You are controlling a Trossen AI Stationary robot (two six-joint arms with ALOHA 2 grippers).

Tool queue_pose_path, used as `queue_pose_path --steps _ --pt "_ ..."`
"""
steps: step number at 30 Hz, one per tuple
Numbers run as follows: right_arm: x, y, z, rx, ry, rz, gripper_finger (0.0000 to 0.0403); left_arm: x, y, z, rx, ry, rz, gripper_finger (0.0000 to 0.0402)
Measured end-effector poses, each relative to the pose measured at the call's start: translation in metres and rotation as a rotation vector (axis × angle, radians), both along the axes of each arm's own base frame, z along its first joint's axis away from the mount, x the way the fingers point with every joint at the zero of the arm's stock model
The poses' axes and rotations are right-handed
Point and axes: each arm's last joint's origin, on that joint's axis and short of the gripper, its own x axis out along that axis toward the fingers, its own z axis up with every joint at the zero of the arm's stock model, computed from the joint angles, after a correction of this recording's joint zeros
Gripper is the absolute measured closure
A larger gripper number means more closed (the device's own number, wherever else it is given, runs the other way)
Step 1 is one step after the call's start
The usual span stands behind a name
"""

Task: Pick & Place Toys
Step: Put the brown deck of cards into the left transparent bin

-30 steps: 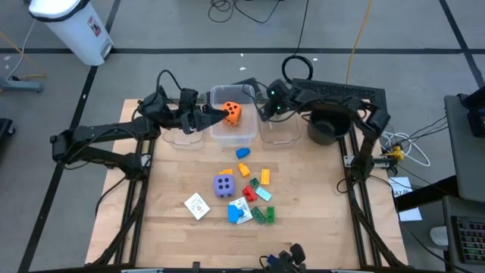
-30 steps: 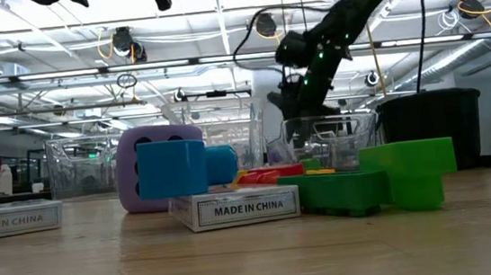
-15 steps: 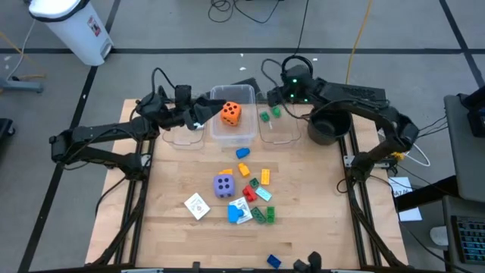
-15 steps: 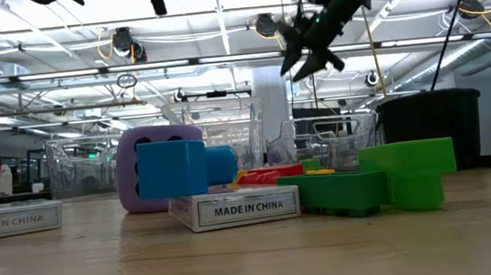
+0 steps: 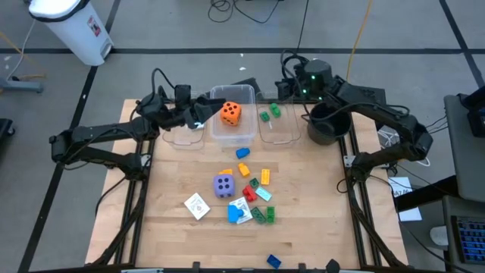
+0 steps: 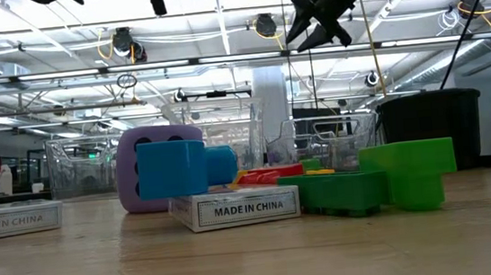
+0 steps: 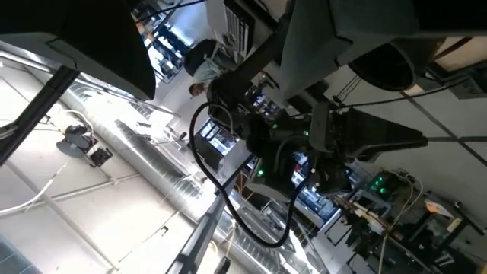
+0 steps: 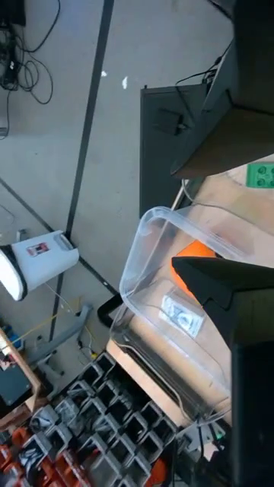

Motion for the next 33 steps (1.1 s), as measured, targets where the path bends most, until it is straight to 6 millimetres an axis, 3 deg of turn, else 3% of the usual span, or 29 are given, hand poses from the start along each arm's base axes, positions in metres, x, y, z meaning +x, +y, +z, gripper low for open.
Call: queue_pose_path --steps 13,33 --pt "0.000 0.000 0.001 -0.002 -0.001 0.000 0.0230 0.000 -0.001 0.000 -0.010 -0.001 0.020 0.0121" --pt "0.000 0.000 0.001 -0.002 -0.001 0.000 0.0229 0.008 -0.019 -0.009 -0.023 0.094 -0.025 0.0121"
